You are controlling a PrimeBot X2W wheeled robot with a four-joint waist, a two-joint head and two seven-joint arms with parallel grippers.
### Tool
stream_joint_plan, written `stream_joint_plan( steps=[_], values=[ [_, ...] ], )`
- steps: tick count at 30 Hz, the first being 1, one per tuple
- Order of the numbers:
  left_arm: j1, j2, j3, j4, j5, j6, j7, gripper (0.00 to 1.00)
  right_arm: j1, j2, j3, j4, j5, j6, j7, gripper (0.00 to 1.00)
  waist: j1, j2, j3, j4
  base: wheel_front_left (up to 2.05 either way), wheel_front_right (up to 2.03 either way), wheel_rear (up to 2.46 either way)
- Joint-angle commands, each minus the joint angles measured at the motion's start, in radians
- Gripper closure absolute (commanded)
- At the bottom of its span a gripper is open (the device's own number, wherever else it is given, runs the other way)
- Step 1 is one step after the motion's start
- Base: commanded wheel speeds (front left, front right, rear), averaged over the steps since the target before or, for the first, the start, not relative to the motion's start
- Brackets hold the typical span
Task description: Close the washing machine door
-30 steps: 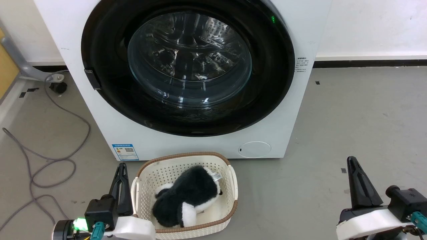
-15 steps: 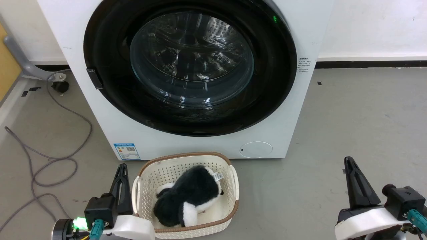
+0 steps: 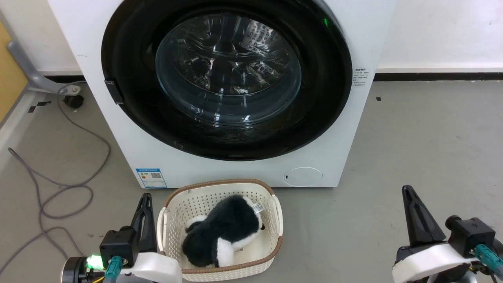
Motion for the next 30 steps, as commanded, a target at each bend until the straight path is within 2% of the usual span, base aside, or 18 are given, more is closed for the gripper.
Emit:
stream_joint_plan(
  steps=[1, 30],
  values=[
    [-0.009, 0.000, 0.004, -0.004, 0.008, -0.008, 0.007, 1.00, 0.004, 0.002, 0.003, -0.008, -0.008, 0.000, 0.008, 1.00, 0.0000, -0.0001, 0.000, 0.001, 0.00, 0.00, 0.00],
    [-0.015, -0.004, 0.025, -0.014, 0.018, -0.059, 0.070, 1.00, 0.007, 0.004, 0.017, -0.030, -0.055, -0.001, 0.071, 1.00, 0.0000, -0.0001, 0.000, 0.015, 0.00, 0.00, 0.00]
  ],
)
